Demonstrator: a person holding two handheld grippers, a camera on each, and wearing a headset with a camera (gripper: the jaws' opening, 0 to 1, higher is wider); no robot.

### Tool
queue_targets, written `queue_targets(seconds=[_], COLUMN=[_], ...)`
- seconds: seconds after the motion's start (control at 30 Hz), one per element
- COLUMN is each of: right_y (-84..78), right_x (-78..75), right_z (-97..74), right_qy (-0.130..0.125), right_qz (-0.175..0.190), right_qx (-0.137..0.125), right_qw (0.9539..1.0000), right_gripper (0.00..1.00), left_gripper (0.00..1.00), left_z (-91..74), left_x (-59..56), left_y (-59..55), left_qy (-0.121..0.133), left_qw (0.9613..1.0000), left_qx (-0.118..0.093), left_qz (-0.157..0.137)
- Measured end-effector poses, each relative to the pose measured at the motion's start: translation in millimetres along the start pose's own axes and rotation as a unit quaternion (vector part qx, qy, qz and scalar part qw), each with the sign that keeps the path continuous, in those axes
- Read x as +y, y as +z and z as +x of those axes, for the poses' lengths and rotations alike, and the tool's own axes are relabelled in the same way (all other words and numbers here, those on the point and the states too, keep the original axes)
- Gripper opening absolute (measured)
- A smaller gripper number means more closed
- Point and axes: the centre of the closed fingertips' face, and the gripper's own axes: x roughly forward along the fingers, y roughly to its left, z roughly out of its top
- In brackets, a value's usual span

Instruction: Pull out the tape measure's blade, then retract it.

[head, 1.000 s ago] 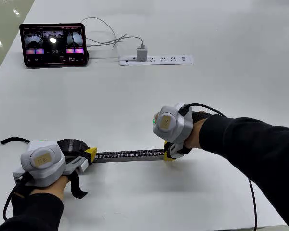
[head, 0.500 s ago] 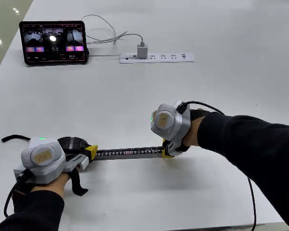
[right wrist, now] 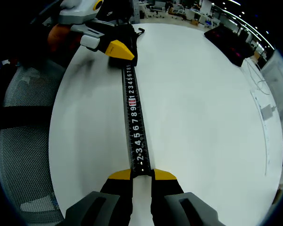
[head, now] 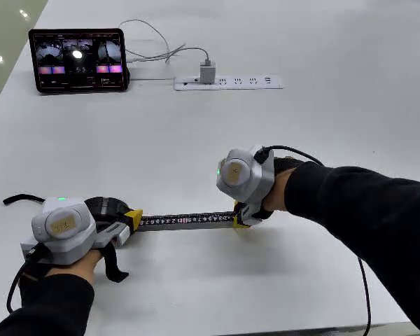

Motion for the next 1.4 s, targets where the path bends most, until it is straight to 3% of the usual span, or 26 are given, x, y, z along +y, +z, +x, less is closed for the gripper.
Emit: queue_targets(seconds=[1.4], right_y=[15.7], right_x=[3.4], right_z=[4.2], right_qy=[0.001], right_qz=[0.002], right_qx=[-0.006], right_qw=[1.0], right_gripper=[0.09], left_gripper=[0.64], left_z=[0.0], left_x=[0.8], left_y=[-0.3], left_qy=[-0.001], left_qw=[1.0], left_qx=[0.003], left_qz=[-0.004])
